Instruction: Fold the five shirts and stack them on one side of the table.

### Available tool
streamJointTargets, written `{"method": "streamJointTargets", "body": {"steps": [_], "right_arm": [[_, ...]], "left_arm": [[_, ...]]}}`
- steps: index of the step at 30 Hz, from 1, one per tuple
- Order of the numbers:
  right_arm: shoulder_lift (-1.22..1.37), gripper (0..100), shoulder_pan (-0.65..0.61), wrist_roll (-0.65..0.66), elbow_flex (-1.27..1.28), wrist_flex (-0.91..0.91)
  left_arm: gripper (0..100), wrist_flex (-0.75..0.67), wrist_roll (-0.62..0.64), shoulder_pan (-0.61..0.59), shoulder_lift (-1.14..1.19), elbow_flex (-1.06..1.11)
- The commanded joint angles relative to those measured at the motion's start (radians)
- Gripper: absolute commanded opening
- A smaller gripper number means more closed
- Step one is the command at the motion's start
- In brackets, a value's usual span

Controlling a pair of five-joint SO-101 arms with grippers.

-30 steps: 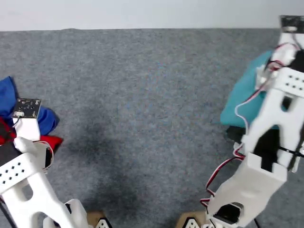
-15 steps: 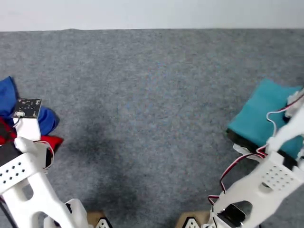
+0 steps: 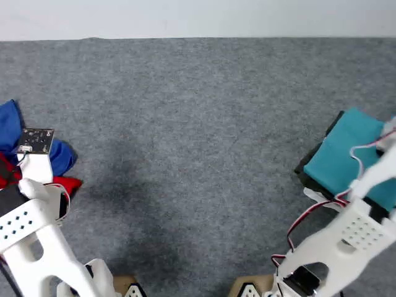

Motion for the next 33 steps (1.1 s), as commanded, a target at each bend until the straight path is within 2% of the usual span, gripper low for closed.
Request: {"method": "streamJointTargets", "body": {"steps": [1, 4, 8, 9, 11, 14, 19, 28, 33], "right_arm": [[-0.077, 28.4, -0.107, -0.023, -0.057, 0.016], [-0.030, 24.0, -0.168, -0.025, -0.055, -0.021], [0.054, 1.7, -0.185, -0.025, -0.055, -0.113], [0.073, 0.2, -0.185, -0.025, -0.057, -0.125], [0.110, 4.4, -0.185, -0.025, -0.057, -0.136], [0.185, 1.1, -0.188, -0.025, -0.057, -0.188], [0.295, 1.0, -0.189, -0.021, -0.066, -0.328], [0.208, 1.4, -0.157, -0.015, -0.344, -0.071], [0.268, 1.1, -0.036, 0.048, -0.373, -0.099]], "left_arm": [[1, -0.015, -0.009, 0.006, -0.020, -0.013], [1, -0.015, -0.009, 0.006, -0.020, -0.013], [1, -0.015, -0.009, 0.006, -0.020, -0.012], [1, -0.015, -0.009, 0.006, -0.020, -0.012], [1, -0.015, -0.009, 0.006, -0.020, -0.010], [1, -0.015, -0.009, 0.006, -0.020, -0.010], [1, -0.015, -0.009, 0.006, -0.020, -0.007], [1, -0.015, -0.009, 0.006, -0.020, -0.012], [1, -0.009, -0.009, 0.006, -0.020, -0.013]]}}
